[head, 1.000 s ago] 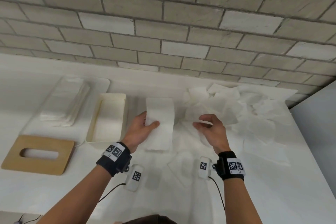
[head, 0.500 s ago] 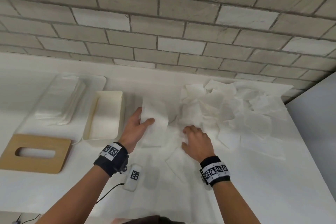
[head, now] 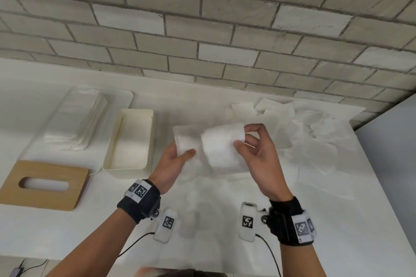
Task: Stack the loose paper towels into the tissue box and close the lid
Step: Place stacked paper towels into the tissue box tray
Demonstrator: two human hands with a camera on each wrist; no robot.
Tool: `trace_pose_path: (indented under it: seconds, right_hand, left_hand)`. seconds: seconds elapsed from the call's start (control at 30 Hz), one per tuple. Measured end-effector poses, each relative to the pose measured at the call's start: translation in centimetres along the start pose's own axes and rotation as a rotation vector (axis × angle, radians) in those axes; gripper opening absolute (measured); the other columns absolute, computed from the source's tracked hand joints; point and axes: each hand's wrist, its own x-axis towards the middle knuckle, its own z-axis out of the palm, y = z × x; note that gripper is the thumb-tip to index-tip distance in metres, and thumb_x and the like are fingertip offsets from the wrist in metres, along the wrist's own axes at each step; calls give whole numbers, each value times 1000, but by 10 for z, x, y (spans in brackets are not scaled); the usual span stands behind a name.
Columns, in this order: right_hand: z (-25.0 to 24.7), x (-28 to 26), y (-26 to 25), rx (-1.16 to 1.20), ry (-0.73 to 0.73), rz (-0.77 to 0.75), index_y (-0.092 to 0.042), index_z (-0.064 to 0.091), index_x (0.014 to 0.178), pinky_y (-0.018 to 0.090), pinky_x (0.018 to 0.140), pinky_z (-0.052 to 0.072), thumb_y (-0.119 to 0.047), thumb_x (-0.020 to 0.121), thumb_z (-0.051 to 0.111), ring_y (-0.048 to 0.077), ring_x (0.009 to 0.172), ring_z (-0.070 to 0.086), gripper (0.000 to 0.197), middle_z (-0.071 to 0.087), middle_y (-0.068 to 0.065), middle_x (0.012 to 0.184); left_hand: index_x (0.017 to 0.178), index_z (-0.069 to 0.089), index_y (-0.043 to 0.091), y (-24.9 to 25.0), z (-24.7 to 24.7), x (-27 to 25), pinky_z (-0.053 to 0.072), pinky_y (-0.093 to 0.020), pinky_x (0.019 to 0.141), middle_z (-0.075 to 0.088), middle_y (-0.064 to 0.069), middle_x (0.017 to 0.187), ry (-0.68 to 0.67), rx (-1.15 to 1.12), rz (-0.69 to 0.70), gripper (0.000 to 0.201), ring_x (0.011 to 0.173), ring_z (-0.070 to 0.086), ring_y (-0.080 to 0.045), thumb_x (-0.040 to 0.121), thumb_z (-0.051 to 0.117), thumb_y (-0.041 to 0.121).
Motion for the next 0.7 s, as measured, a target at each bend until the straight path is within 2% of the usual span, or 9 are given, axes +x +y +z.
trace_pose_path:
  seconds: [0.07,0.13,0.27,0.33,0.4,0.47,0.53,0.6,0.7]
  right_hand:
    - [17,5,-3,129,-5,58,-10,52,129,37,84,64,3,104,63,28,99,77,29,81,8,111]
    - [34,12,12,101,44,95,-16,56,130,48,94,63,5,103,62,28,106,76,34,79,9,117]
    - [59,14,33,69,185,157,-29,59,127,49,98,62,-2,102,64,24,111,75,38,77,1,120]
    - [72,13,34,50,194,137,-31,59,127,46,98,62,-4,102,64,22,114,74,37,76,-4,120]
    - [86,13,29,-31,175,94,-31,58,128,45,99,61,-7,102,64,13,115,72,36,74,-8,121]
    - [101,12,21,-93,173,28,-26,58,130,43,99,60,-7,102,65,6,115,70,34,73,-11,122]
    - [112,9,13,-104,235,-64,-24,56,133,37,102,59,-10,103,68,7,118,69,36,71,-12,126]
    - [120,3,9,-116,296,-132,-25,48,141,32,109,51,-18,103,71,12,130,62,45,65,-12,137]
    - [145,-9,10,-88,180,-78,-34,36,148,32,100,54,-26,102,75,15,121,67,61,67,-7,131]
  left_hand:
    - [138,67,12,9,12,-6,56,-51,104,75,-11,132,-78,-25,-11,31,126,70,-35,108,58,9]
    - [136,70,11,20,20,-14,54,-49,106,73,-14,134,-103,-93,-40,32,128,68,-36,111,50,13]
    - [148,62,15,32,21,-25,52,-45,107,69,-12,142,-119,-264,-126,63,134,65,-30,113,25,55]
    - [148,60,19,28,13,-27,53,-40,106,70,-7,143,-77,-281,-137,67,134,65,-25,111,22,62]
    - [147,62,24,23,6,-27,45,-46,116,69,0,144,-40,-191,-108,57,137,62,-21,109,43,63]
    - [138,69,23,21,-5,-28,45,-54,118,74,1,135,39,-97,-78,47,130,67,-20,105,61,55]
    - [129,74,16,26,-18,-28,50,-60,112,78,-5,126,75,-64,-10,35,121,72,-25,107,62,41]
    - [121,76,9,37,-33,-32,51,-65,109,78,-13,121,75,-75,5,34,117,74,-32,107,63,37]
    - [129,72,6,55,-61,-30,50,-64,112,75,-19,129,71,-182,-31,34,123,70,-39,109,61,31]
